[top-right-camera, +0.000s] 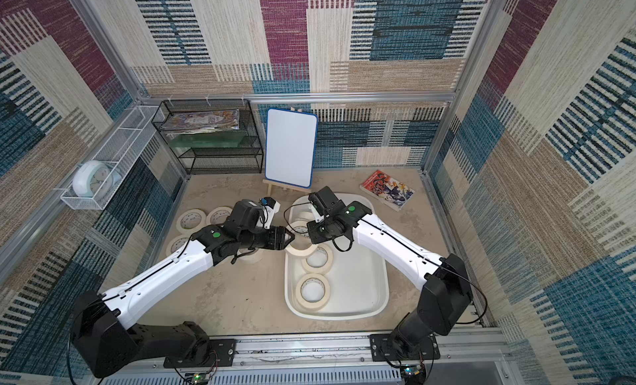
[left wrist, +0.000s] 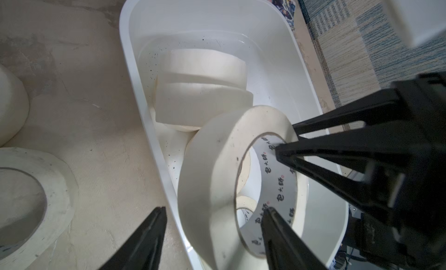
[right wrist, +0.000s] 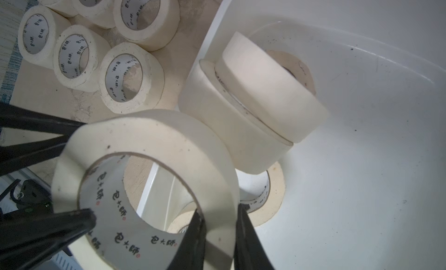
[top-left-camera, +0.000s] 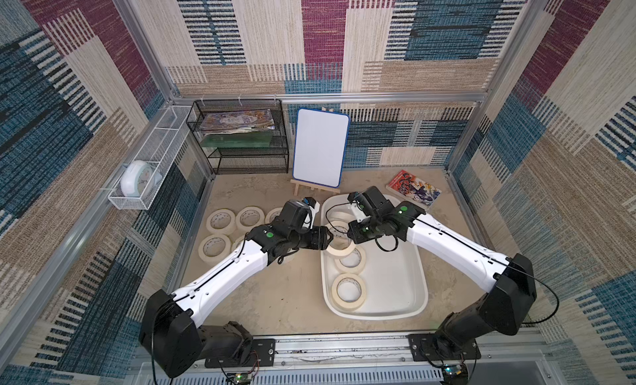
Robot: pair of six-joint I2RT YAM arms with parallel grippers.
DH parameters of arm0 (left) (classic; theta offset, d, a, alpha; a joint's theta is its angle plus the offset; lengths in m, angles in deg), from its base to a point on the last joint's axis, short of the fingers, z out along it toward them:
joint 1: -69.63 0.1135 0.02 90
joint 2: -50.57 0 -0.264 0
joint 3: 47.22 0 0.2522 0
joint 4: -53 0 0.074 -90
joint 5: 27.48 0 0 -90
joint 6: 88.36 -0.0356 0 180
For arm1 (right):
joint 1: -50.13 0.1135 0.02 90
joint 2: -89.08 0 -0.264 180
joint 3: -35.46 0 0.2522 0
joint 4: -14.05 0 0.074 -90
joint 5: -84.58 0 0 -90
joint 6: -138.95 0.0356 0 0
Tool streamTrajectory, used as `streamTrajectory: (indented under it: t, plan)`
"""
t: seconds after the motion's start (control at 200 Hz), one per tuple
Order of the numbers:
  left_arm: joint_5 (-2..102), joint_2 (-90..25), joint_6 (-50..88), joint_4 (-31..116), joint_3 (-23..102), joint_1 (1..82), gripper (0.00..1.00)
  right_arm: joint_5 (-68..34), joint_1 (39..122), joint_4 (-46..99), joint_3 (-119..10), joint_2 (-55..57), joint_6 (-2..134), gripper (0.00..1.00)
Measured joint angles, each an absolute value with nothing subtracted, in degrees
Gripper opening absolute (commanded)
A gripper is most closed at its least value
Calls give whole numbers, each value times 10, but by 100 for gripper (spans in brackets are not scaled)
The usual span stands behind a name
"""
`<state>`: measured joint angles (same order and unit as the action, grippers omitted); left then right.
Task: Take out the art tape in the storage box
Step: Pick up the art tape from the storage box.
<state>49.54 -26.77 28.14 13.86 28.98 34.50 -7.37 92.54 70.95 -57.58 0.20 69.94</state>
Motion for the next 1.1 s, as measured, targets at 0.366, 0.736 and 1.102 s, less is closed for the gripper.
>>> streamTrajectory:
  t: [0.366, 0.736, 1.102]
  plan:
    - [554, -328, 275, 132, 317, 332, 0, -70, 934, 690, -571, 10, 701, 14]
    - [551, -316, 270, 126, 318, 329, 0, -79, 932, 669, -564, 36, 703, 82]
    - [601, -316, 260, 109, 307, 331, 0, -51, 931, 670, -570, 80, 705, 83]
